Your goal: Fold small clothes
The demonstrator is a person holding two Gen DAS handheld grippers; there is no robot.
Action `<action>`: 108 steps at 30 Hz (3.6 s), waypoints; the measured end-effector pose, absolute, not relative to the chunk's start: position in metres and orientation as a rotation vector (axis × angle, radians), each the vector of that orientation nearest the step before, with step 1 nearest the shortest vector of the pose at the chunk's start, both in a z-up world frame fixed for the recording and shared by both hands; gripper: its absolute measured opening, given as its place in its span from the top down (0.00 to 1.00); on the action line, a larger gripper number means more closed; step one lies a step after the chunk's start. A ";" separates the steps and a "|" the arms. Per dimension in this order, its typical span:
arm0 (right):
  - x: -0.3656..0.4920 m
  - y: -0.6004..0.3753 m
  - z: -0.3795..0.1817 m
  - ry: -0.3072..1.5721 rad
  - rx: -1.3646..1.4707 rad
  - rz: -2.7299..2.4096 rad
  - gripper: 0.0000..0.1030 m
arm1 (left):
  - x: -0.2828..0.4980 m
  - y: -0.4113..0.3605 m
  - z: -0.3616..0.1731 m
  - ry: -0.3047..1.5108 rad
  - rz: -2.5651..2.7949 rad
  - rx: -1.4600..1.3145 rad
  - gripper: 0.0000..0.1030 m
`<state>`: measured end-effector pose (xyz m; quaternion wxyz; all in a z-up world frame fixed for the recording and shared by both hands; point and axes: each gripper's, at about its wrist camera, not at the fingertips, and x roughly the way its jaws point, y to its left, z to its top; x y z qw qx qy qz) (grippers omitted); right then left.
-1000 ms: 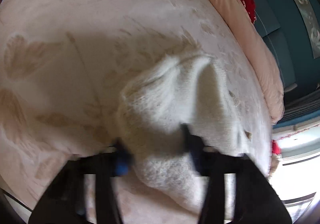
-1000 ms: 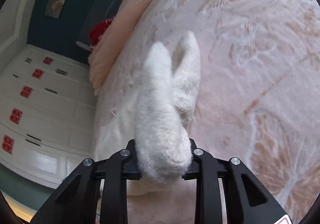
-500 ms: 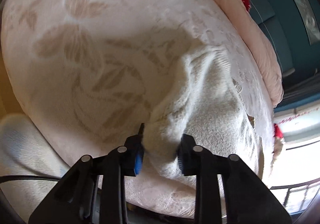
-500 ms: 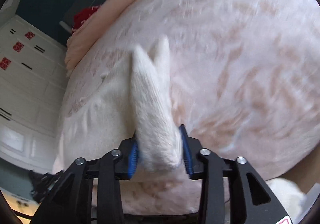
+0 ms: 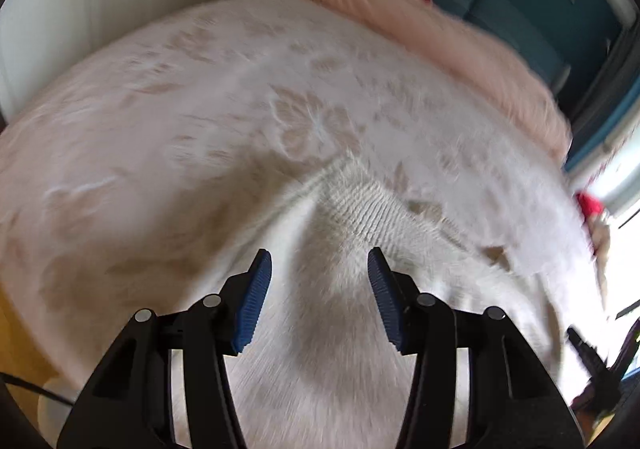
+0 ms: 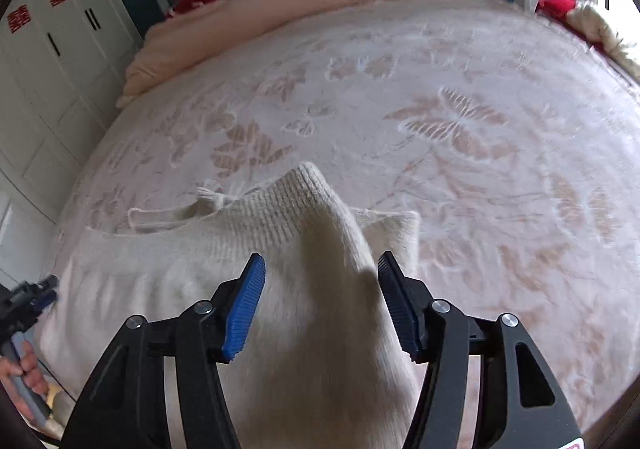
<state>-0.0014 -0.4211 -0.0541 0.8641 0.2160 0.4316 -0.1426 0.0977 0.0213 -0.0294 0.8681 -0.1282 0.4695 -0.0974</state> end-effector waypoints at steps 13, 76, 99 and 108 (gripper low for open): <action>0.015 -0.456 -0.098 0.965 0.585 -0.287 0.92 | 0.159 0.009 -0.081 1.026 -0.168 -0.158 1.00; -0.087 -0.343 -0.057 0.769 0.622 -0.043 0.78 | -0.025 -0.195 0.055 0.959 -0.623 -0.067 0.79; -0.169 -0.402 -0.042 0.769 0.578 -0.223 0.54 | -0.063 -0.255 0.003 1.008 -0.519 0.201 0.54; -0.131 -0.389 -0.006 0.741 0.624 -0.119 0.38 | -0.082 -0.183 0.004 0.987 -0.493 0.250 0.40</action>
